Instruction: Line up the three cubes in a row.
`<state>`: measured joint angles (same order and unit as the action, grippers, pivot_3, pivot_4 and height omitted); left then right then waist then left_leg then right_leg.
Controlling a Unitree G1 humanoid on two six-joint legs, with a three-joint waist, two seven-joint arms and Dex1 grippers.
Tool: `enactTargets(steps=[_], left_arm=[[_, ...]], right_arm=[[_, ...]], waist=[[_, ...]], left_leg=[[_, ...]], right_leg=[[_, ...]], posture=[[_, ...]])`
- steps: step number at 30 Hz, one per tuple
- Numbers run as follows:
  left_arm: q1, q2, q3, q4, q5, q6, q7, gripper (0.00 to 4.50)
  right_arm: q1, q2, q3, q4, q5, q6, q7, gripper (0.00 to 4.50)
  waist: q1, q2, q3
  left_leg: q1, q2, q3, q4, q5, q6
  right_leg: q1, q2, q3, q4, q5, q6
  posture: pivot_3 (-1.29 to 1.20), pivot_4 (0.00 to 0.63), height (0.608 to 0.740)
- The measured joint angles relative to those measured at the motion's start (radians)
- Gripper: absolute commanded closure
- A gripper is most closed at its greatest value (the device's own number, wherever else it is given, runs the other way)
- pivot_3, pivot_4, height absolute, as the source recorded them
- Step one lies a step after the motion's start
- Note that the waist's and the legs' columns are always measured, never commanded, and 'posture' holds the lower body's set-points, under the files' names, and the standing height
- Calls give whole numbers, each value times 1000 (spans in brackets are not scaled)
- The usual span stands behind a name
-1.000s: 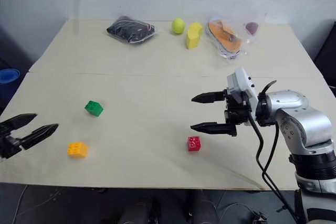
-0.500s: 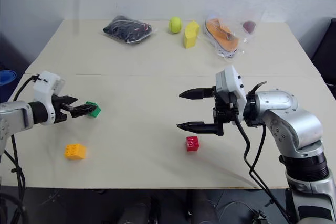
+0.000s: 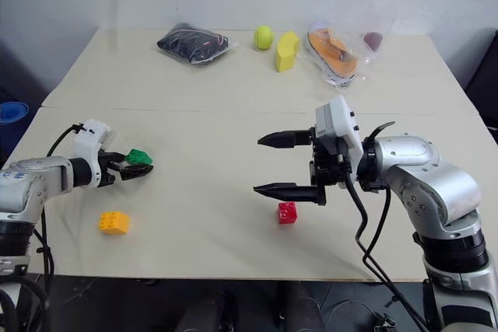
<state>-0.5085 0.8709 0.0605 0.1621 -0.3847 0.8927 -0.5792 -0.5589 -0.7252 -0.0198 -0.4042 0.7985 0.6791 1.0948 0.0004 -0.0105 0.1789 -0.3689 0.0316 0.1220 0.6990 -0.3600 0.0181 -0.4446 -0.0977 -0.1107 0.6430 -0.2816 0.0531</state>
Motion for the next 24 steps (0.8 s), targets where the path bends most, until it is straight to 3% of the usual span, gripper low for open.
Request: enactTargets(steps=[8,13,19,24], left_arm=[[-16,-10,-1,47,54,-43,-30,3007],[2,0,-6,21,67,-60,-90,2995],[12,10,-54,-195,3,-96,-297,2995],[13,30,-162,-407,-42,-159,-481,2995]], right_arm=[[16,0,-3,-23,17,7,-21,0],[71,-44,1,-21,-38,-40,21,0],[144,-82,-5,-1,-90,-74,44,0],[192,-115,-35,-11,-95,-74,44,0]], waist=[[-1,0,0],[0,0,0],[2,-1,0],[-1,-1,0]], left_leg=[[0,0,0,0,0,0],[0,0,0,0,0,1],[-1,0,0,0,0,1],[0,0,0,0,0,1]], right_leg=[[0,0,0,0,0,0],[0,0,0,0,0,0],[0,0,0,0,0,1],[0,1,1,-1,0,1]], posture=[[0,150,740],[0,150,740],[0,150,740],[0,150,740]])
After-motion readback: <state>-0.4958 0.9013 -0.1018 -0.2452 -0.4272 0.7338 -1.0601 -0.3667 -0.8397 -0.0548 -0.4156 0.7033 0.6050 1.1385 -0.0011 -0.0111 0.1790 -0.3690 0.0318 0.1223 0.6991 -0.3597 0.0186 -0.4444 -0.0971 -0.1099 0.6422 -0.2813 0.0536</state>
